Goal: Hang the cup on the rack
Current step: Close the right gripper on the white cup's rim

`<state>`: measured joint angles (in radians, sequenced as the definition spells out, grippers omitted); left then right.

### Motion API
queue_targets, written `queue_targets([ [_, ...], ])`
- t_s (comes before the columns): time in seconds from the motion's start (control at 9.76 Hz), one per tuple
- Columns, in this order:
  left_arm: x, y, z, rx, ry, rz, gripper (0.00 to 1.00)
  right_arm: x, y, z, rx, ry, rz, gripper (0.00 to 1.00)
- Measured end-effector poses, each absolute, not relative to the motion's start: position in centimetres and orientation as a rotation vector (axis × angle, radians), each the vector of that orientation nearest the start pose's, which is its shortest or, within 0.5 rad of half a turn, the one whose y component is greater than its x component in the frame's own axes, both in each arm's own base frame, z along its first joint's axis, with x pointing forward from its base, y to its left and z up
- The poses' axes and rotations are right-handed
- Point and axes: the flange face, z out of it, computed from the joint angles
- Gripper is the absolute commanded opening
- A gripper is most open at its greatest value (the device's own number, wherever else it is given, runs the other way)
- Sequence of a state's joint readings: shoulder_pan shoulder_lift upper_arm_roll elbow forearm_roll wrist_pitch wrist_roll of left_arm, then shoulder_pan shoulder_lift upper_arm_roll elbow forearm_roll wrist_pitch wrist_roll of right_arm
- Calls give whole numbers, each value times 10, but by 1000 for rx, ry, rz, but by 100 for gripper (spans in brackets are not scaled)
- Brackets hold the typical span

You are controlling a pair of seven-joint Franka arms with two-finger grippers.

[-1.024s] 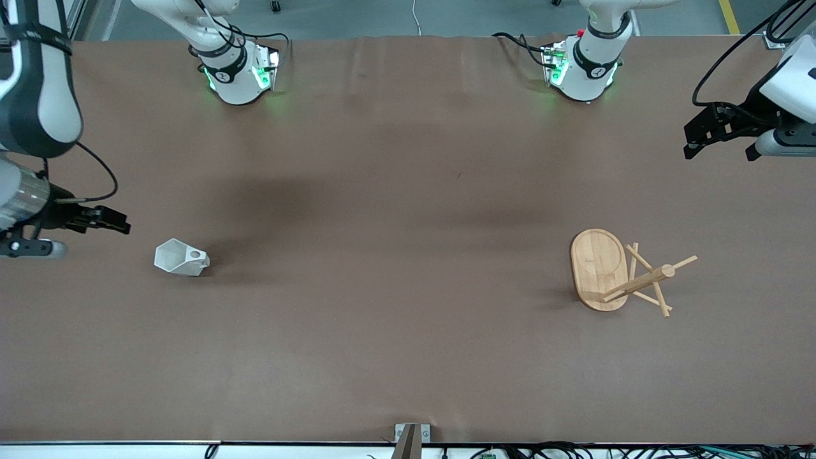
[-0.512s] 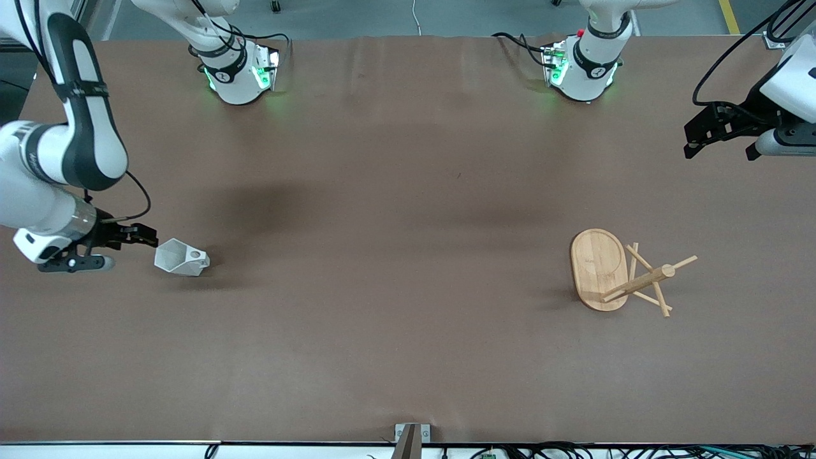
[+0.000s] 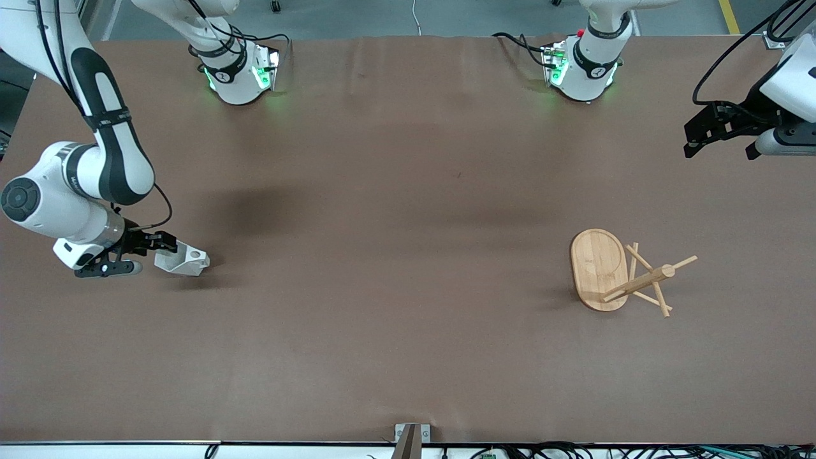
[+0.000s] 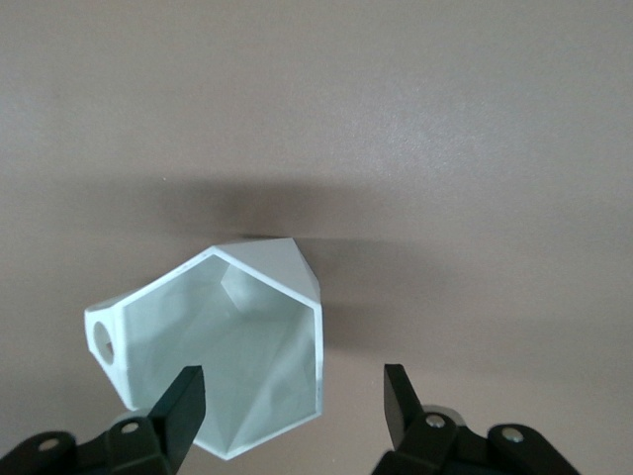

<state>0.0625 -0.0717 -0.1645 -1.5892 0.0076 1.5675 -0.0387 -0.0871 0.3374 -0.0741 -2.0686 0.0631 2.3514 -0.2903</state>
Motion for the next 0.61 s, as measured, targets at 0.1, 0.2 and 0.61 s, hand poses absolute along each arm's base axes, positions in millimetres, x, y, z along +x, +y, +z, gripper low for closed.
queue_targets([
  [0.1, 529, -57, 654, -3123, 98, -78, 100, 577, -92, 260, -3109, -132, 59, 46],
  [0.2, 529, -57, 654, -3123, 98, -78, 100, 579, -93, 258, -3112, -132, 42, 27],
  [0.61, 529, -57, 654, -3123, 98, -77, 100, 586, -94, 264, -3114, -142, -7, 0],
])
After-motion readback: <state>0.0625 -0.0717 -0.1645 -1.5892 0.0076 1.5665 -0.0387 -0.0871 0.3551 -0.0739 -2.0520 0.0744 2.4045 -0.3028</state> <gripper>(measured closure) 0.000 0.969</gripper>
